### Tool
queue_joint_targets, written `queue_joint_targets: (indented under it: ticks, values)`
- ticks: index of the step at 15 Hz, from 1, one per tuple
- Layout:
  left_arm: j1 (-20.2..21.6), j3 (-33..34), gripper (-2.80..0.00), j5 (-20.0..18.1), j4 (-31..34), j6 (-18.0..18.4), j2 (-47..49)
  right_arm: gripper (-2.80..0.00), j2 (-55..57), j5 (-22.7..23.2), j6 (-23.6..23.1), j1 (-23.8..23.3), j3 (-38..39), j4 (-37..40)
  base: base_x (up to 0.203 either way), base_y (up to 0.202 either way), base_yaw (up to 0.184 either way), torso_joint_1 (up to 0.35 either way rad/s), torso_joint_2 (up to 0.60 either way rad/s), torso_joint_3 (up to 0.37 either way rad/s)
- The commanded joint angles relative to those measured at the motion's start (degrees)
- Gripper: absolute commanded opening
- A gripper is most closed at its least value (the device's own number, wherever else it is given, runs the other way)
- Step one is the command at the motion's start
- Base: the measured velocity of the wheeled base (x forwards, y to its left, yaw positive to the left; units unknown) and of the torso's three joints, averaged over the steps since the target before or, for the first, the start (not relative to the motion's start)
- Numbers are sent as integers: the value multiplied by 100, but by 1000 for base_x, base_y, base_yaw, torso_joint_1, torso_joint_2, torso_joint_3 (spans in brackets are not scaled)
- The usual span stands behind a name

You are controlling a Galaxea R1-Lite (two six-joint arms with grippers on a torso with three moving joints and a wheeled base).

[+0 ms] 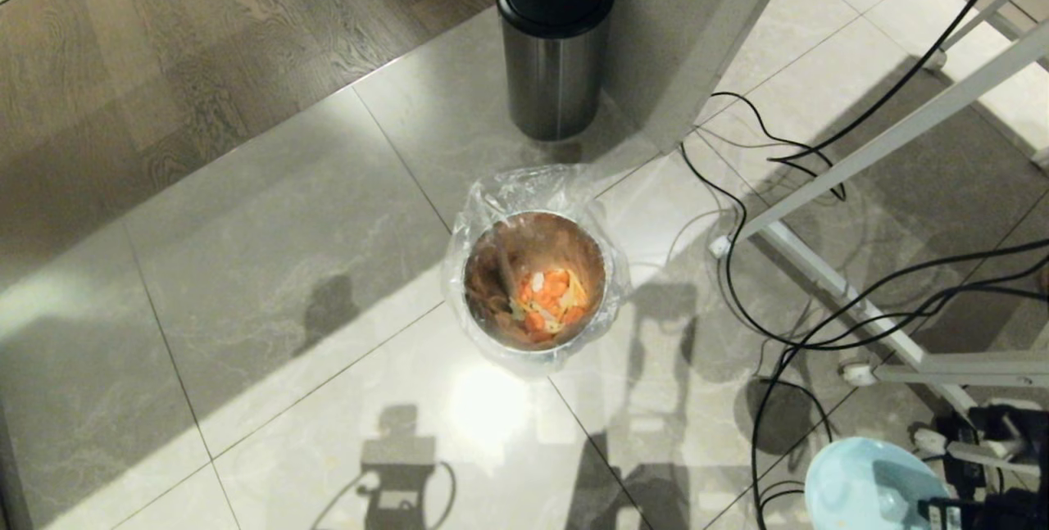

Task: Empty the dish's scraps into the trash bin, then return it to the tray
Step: Put the bowl back to the table

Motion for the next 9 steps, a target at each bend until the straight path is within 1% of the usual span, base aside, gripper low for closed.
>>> queue_joint_targets:
  ticks: [1, 2, 3, 4, 5, 6, 7, 8, 9]
  values:
    - [5, 0, -280, 3, -2, -4, 6, -280, -527, 3, -126, -141, 568, -151, 0, 0, 0, 0, 0, 0]
    - [-3, 0, -280, 3, -2, -4, 4, -280, -759, 58, -250, -248, 625, -133, 0, 0, 0, 0, 0, 0]
    - [-1, 0, -280, 3, -2, -4, 4, -280, -979, 186, -364, -540, 649, -71, 0, 0, 0, 0, 0, 0]
    - [-4, 0, -280, 3, -2, -4, -2, -280, -1142, 365, -507, -953, 659, -37, 0, 0, 0, 0, 0, 0]
    - [5, 0, -280, 3, -2, -4, 6, -280, -1336, 583, -761, -1426, 665, -3, 0, 0, 0, 0, 0, 0]
    - [-4, 0, -280, 3, -2, -4, -2, -280, -1617, 847, -1082, -1885, 668, 32, 0, 0, 0, 0, 0, 0]
    - [5, 0, -280, 3, -2, -4, 6, -280, -1999, 1142, -1384, -2193, 670, 104, 0, 0, 0, 0, 0, 0]
    - [4, 0, -280, 3, -2, -4, 6, -280, -2409, 1349, -1577, -2318, 672, 265, 0, 0, 0, 0, 0, 0]
    - [-3, 0, -280, 3, -2, -4, 6, -280, -2856, 1460, -1667, -2369, 672, 474, 0, 0, 0, 0, 0, 0]
